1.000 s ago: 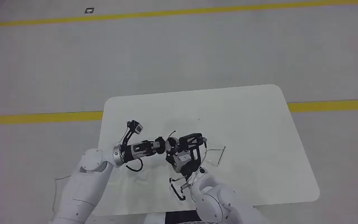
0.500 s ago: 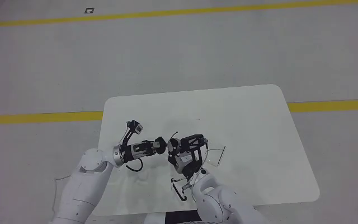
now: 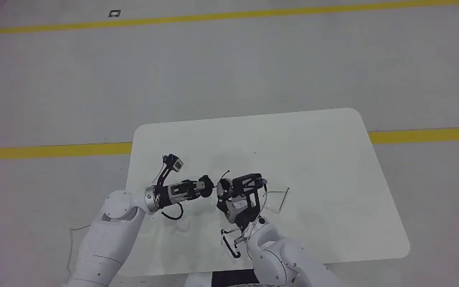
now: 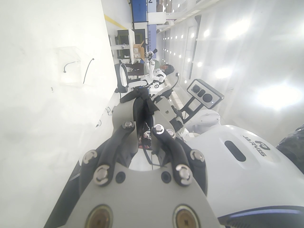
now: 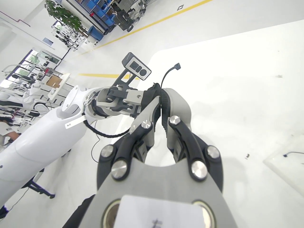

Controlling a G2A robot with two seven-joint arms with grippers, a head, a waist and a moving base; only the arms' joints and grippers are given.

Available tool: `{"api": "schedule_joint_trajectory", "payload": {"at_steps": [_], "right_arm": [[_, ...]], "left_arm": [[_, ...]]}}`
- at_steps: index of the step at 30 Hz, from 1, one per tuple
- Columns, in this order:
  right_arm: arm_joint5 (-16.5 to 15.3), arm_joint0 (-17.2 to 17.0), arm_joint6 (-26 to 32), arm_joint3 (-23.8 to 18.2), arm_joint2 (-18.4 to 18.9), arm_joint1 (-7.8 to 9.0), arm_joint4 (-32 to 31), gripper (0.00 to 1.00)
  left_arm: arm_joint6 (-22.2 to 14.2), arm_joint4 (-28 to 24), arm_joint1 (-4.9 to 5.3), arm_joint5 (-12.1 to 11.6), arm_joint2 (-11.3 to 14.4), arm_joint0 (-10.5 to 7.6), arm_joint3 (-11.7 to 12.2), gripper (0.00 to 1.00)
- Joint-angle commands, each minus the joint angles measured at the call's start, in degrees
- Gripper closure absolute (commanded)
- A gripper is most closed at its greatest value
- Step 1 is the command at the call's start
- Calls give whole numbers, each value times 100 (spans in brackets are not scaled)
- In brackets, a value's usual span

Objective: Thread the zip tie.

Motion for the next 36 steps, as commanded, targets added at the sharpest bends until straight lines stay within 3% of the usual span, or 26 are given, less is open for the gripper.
{"api": "schedule_joint_trajectory", "payload": {"at_steps": [1, 36], "right_arm": [[-2, 43, -7, 5, -34, 4, 48, 100], [0, 131, -104, 193, -167, 49, 167, 100]], "left_arm": [[0, 0, 0, 0, 0, 0, 0, 100], [0, 0, 0, 0, 0, 0, 0, 100]]}}
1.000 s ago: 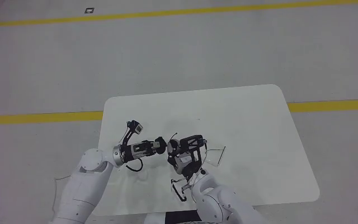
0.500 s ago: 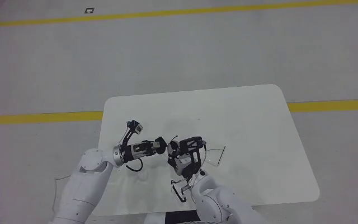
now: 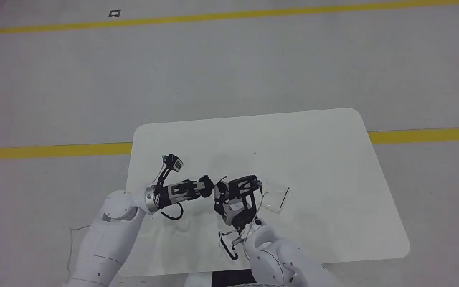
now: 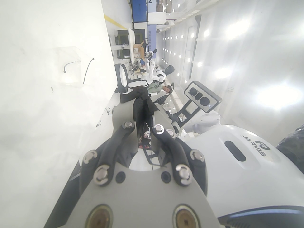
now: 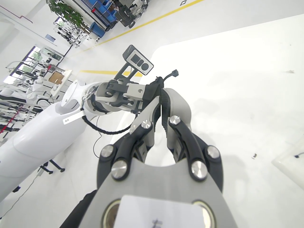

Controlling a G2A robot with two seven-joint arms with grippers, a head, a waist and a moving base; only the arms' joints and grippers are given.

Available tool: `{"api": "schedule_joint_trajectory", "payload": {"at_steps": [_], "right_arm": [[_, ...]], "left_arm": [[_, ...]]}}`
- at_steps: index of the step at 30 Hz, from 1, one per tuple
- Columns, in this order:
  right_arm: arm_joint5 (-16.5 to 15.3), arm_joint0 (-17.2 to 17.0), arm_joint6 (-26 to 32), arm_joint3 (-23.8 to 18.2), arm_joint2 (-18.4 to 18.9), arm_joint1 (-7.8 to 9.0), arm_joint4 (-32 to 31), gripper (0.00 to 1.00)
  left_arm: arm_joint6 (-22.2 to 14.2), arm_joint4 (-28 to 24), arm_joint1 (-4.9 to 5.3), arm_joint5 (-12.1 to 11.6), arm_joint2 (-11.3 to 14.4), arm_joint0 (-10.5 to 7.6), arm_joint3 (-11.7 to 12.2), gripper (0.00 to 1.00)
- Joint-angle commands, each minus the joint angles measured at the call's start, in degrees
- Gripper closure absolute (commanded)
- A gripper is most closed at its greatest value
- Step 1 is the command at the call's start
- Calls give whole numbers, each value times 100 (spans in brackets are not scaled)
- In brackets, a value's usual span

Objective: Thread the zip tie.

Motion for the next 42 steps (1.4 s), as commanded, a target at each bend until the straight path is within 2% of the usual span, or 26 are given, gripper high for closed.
{"api": "schedule_joint_trajectory", "payload": {"at_steps": [1, 11, 12, 14, 15, 22, 25, 27, 39, 41, 42], "right_arm": [[0, -3, -12, -11, 6, 0, 32, 100], [0, -20, -25, -23, 20, 3, -3, 100], [0, -23, -27, -20, 22, 2, 3, 93], [0, -35, -44, -20, 31, 0, 13, 16], [0, -42, -59, -25, 38, 0, 12, 0], [-84, -172, -203, -184, 175, 26, 265, 0], [-340, -359, -293, -306, 353, 67, 515, 0], [-727, -528, -280, -369, 490, 120, 684, 0], [-727, -528, -280, -369, 490, 120, 684, 0], [-749, -509, -284, -336, 514, 124, 657, 0], [-806, -555, -377, -382, 536, 116, 900, 0]], "left_arm": [[0, 0, 0, 0, 0, 0, 0, 100], [0, 0, 0, 0, 0, 0, 0, 100], [0, 0, 0, 0, 0, 0, 0, 100], [0, 0, 0, 0, 0, 0, 0, 100], [0, 0, 0, 0, 0, 0, 0, 100], [0, 0, 0, 0, 0, 0, 0, 100], [0, 0, 0, 0, 0, 0, 0, 100], [0, 0, 0, 0, 0, 0, 0, 100], [0, 0, 0, 0, 0, 0, 0, 100], [236, -21, -3, 19, 14, 15, 8, 100], [256, -147, -2, 59, 6, 27, 31, 100]]}}
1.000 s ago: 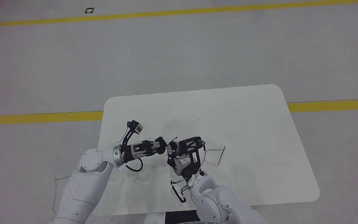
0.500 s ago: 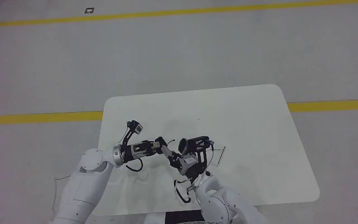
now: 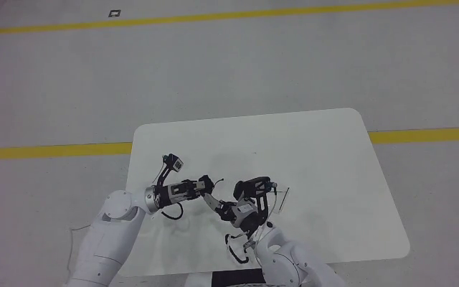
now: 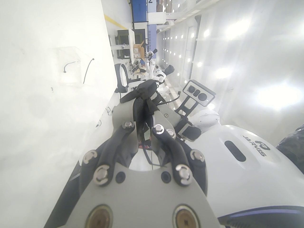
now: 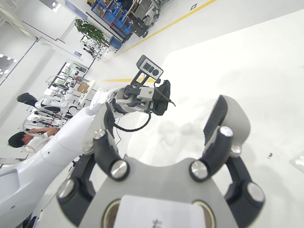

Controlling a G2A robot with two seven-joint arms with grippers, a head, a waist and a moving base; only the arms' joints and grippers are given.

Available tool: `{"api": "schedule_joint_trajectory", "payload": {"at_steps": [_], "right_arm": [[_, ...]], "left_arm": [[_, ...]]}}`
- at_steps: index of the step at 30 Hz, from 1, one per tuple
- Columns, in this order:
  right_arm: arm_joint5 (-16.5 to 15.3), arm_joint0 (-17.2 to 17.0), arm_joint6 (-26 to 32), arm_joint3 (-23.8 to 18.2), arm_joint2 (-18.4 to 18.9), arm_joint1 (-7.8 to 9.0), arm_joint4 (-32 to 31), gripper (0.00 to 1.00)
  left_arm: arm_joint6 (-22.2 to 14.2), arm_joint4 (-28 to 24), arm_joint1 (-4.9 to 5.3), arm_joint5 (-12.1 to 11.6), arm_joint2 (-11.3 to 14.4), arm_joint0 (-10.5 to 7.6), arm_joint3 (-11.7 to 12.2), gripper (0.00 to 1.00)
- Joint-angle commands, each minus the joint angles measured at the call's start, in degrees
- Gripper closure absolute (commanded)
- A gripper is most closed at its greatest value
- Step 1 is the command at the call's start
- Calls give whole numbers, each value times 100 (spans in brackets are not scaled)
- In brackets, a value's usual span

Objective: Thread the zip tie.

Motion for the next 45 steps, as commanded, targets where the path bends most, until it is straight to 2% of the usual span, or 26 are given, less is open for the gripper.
{"api": "schedule_joint_trajectory", "payload": {"at_steps": [1, 3, 6, 8, 11, 13, 14, 15, 16, 24, 27, 34, 38, 40, 45], "right_arm": [[-133, -89, -182, -16, 83, -3, 439, 0], [-304, -198, -273, 4, 154, 12, 653, 0], [-903, -409, -472, 64, 343, 32, 1714, 0], [-1196, -517, -474, 152, 409, 45, 2213, 0], [-1547, -514, -402, 353, 419, 41, 2818, 0], [-1771, -399, -250, 526, 399, 22, 3377, 0], [-1804, -332, -187, 594, 392, 9, 3639, 0], [-1830, -235, -188, 677, 390, -10, 3903, 0], [-1811, -159, -162, 749, 372, -20, 3956, 0], [-1791, -139, -159, 769, 365, -23, 3969, 0], [-1791, -139, -159, 769, 365, -23, 3969, 0], [-2216, -37, -166, 1098, 205, -104, 5316, 0], [-2325, 95, -124, 1471, 128, -158, 6056, 0], [-2309, 104, -169, 1603, 59, -204, 6680, 0], [-2327, 118, -186, 1614, 63, -209, 6718, 0]], "left_arm": [[86, -266, 9, 65, -39, 15, 63, 100], [46, -481, 27, 119, -121, 19, 181, 100], [-103, -957, 48, 284, -226, 21, 405, 100], [-268, -1441, 50, 449, -281, -2, 555, 100], [-465, -1857, 49, 606, -299, -40, 726, 100], [-692, -2276, 36, 878, -246, -73, 805, 100], [-839, -2612, 24, 1142, -216, -87, 858, 100], [-929, -3076, 15, 1616, -215, -129, 986, 100], [-929, -3031, 32, 1733, -249, -203, 1056, 100], [-938, -2940, 45, 1758, -267, -243, 1094, 100], [-774, -2920, 28, 1826, -140, -182, 1049, 100], [-916, -3568, -74, 2268, 308, -151, 1100, 100], [-939, -3924, -119, 2451, 449, -183, 1226, 100], [-1045, -4023, -132, 2535, 511, -200, 1250, 100], [-1114, -3914, -125, 2495, 528, -218, 1225, 100]]}}
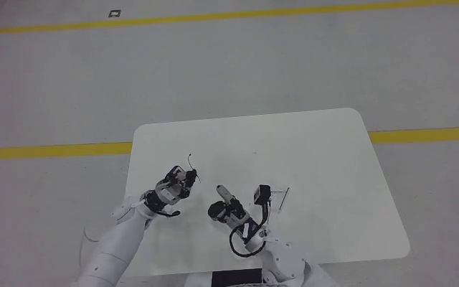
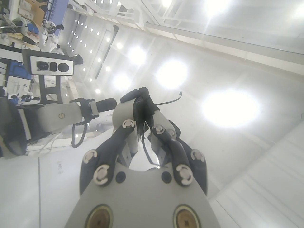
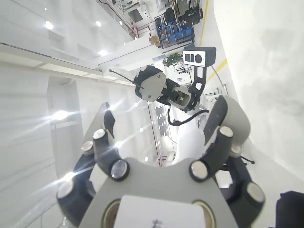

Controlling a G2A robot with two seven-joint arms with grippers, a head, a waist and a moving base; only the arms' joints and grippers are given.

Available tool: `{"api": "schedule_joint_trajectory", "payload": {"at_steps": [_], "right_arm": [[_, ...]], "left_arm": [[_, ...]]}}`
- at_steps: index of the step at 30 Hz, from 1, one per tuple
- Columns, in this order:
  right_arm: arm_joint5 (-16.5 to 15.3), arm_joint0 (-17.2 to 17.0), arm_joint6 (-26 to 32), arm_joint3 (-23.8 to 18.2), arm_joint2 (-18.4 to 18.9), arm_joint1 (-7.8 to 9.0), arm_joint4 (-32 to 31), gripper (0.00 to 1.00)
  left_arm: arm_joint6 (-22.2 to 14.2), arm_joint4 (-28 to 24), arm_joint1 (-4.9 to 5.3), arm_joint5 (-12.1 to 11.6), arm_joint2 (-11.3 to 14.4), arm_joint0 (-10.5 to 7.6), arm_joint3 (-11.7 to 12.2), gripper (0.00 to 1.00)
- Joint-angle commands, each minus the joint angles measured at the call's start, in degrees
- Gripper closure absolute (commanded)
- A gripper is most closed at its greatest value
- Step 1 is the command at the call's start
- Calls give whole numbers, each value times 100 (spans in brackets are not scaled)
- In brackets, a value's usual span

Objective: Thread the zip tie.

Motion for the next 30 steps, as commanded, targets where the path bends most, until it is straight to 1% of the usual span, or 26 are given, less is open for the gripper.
{"api": "schedule_joint_trajectory", "payload": {"at_steps": [1, 3, 4, 5, 6, 7, 8, 9, 10, 11, 12, 14, 20, 24, 27, 28, 30], "right_arm": [[1, -1, 2, -1, 1, 1, -44, 0], [1, -1, 2, -1, 1, 1, -44, 0], [1, 2, -5, -3, 2, 0, -30, 0], [26, -2, -17, 15, -9, -10, 138, 0], [20, 17, 11, 25, -15, -27, 417, 0], [-31, 63, 56, 69, -6, -37, 569, 0], [-58, 125, 86, 148, -4, -47, 662, 0], [-44, 164, 95, 190, -15, -58, 747, 0], [-43, 196, 106, 218, -29, -71, 882, 0], [-26, 235, 119, 273, -40, -86, 1050, 0], [25, 266, 132, 308, -46, -97, 1190, 0], [-3, 299, 150, 332, -39, -111, 1368, 0], [-3, 299, 150, 332, -39, -111, 1368, 0], [-197, 303, 148, 237, -43, -110, 1176, 0], [-258, 283, 138, 181, -46, -108, 1080, 0], [-256, 281, 130, 175, -47, -106, 1032, 22], [-235, 275, 121, 151, -66, -107, 992, 49]], "left_arm": [[6, -5, 0, 1, -2, 1, 1, 100], [46, -11, -2, 4, 1, 0, -9, 100], [207, -38, -6, 61, 18, 6, -55, 100], [279, -13, -1, 92, 16, -2, -78, 100], [276, 57, 7, 137, 31, -6, -95, 100], [244, 92, 14, 210, 46, -5, -99, 100], [140, 52, 19, 392, 85, 10, -129, 100], [71, 36, 24, 518, 105, 16, -152, 100], [38, 93, 36, 589, 113, 12, -168, 100], [31, 212, 54, 585, 102, 6, -186, 100], [57, 312, 67, 504, 81, 7, -204, 100], [24, 582, 94, 359, 86, 20, -273, 100], [24, 582, 94, 359, 86, 20, -273, 100], [24, 582, 94, 359, 86, 20, -273, 100], [24, 582, 94, 359, 86, 20, -273, 100], [24, 582, 94, 359, 86, 20, -273, 100], [24, 582, 94, 359, 86, 20, -273, 100]]}}
